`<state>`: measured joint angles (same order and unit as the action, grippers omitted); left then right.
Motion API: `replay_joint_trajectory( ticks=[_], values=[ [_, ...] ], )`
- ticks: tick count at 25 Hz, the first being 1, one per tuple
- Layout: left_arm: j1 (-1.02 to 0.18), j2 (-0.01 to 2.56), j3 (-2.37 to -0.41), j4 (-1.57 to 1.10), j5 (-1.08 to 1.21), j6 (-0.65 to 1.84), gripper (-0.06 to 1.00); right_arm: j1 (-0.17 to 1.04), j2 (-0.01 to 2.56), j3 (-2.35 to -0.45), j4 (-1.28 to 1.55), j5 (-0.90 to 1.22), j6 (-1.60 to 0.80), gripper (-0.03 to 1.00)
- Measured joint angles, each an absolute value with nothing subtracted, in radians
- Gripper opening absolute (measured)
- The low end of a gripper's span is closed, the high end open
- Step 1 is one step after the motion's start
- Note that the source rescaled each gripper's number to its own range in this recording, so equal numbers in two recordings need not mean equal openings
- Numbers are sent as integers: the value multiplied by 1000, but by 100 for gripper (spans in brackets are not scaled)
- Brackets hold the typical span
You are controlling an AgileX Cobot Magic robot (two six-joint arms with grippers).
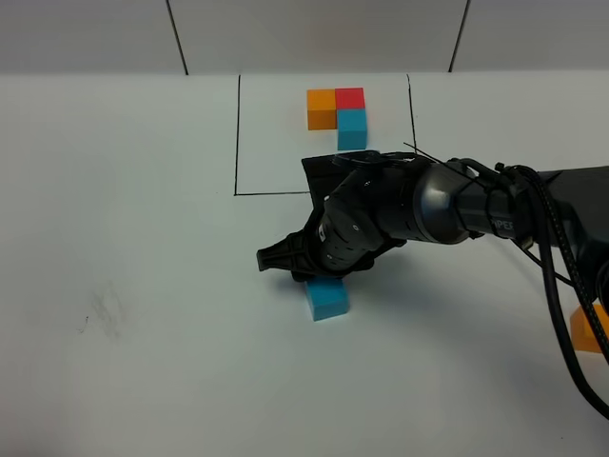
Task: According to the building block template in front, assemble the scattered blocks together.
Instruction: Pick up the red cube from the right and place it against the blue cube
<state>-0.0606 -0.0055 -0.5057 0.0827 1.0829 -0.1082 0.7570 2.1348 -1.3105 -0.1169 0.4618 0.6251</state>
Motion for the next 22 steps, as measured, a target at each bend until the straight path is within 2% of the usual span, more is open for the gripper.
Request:
replay_joint_trajectory(
  ticks=[2,6,8,12,22],
  values=[
    [-61,-5,-506,83,1083,-108,0,763,2135,-1311,-118,457,600,59],
    [-61,-5,-506,83,1083,-108,0,770,2135,-1311,-133,455,558,89],
    [-61,-5,-506,83,1083,-108,0,770,2135,-1319,-140,460,553,96],
    [-61,-5,-506,84,1083,-107,0,770,2133,-1326,-175,482,543,100],
    [-61,-5,-506,84,1083,-104,0,725,2006,-1320,-307,603,557,100]
  ],
)
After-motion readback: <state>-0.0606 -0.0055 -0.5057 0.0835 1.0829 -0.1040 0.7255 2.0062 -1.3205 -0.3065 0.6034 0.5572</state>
